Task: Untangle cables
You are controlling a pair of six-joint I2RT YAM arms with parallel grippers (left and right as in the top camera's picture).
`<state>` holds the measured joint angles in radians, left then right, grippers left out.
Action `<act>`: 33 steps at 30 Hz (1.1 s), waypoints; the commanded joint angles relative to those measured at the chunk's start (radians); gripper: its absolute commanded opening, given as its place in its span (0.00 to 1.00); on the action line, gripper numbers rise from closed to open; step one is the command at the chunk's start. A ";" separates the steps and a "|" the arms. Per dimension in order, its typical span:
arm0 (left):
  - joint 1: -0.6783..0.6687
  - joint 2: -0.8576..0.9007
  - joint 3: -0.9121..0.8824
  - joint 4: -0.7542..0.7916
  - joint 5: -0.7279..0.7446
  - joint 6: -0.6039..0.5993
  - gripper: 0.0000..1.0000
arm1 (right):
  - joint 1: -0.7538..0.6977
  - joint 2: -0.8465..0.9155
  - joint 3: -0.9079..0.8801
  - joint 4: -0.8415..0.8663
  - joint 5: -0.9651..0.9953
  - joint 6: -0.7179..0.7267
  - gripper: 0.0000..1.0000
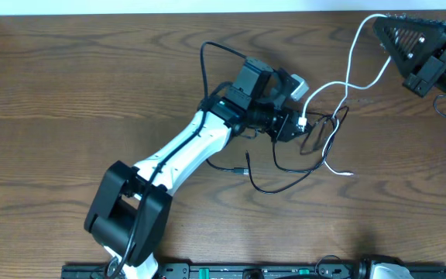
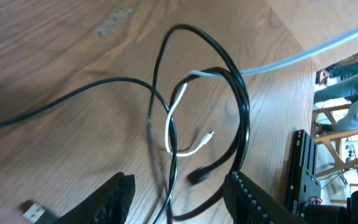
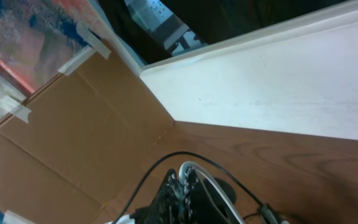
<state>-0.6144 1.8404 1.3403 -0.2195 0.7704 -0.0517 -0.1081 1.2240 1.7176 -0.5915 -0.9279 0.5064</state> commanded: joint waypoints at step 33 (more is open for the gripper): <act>-0.012 0.105 0.006 0.149 0.024 -0.204 0.65 | -0.007 0.015 0.007 -0.056 -0.022 -0.014 0.01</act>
<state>-0.6075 1.9087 1.3399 -0.0319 0.8513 -0.2588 -0.1085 1.2411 1.7176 -0.6495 -0.9318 0.5076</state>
